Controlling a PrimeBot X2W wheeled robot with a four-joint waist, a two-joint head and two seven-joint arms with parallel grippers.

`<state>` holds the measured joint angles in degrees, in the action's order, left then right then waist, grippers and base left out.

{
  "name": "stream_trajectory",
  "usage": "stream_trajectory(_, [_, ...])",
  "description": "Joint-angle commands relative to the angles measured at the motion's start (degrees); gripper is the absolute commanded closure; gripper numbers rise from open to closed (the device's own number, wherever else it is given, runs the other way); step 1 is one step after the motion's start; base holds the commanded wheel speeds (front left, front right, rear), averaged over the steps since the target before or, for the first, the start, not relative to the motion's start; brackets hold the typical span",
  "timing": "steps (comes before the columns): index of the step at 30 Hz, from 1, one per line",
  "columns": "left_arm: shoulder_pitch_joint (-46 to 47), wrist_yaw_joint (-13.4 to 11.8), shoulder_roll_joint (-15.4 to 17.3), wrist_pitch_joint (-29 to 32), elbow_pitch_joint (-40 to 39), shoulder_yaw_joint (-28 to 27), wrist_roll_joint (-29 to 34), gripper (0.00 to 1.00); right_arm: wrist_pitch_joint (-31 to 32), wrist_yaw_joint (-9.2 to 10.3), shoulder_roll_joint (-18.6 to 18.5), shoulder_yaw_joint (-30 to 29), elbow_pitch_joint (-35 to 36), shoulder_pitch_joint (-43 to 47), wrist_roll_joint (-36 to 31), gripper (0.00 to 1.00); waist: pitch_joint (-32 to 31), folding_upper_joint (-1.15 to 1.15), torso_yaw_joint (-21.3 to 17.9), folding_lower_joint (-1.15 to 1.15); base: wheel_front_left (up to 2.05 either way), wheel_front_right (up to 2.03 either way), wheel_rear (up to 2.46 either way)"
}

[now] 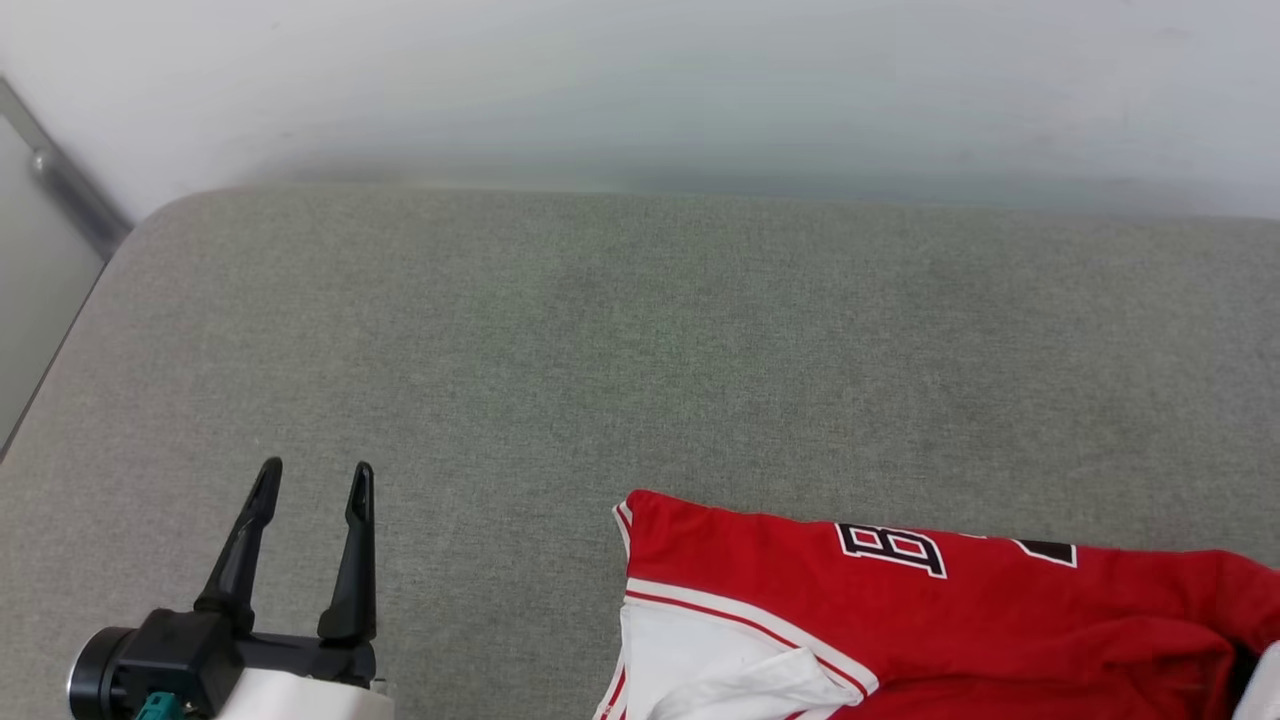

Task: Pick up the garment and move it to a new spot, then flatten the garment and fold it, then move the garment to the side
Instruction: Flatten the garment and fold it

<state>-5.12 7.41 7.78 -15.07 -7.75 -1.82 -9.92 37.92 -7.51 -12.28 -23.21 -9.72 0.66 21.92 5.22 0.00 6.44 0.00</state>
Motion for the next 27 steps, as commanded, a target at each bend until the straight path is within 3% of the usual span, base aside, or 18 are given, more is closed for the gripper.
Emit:
stream_trajectory(1, [-0.7,0.1,-0.1,-0.1,-0.1,0.2,-0.1,0.0,0.6,0.04,0.7,1.5,1.7,0.4,0.4,1.0,-0.7,0.0,-0.2,0.0,0.0,0.0,0.0])
stream_trajectory(18, [-2.0,0.1,-0.9,-0.1,0.7,1.4,-0.4,0.0,10.7,0.03,8.0,16.4,20.6,7.8,6.4,1.0,-3.4,0.0,0.6,0.0,0.0,0.0,0.0])
stream_trajectory(23, [-1.9,0.1,-0.9,-0.1,0.8,1.7,-0.5,0.0,13.0,0.03,9.4,21.5,22.8,6.4,10.1,1.0,-3.6,0.0,1.4,0.0,0.0,0.0,0.0])
stream_trajectory(27, [-1.5,0.1,-0.7,-0.1,1.0,2.3,-0.6,0.0,11.0,0.03,9.5,25.3,20.7,4.8,16.8,1.0,-3.5,0.0,2.5,0.0,0.0,0.0,0.0])
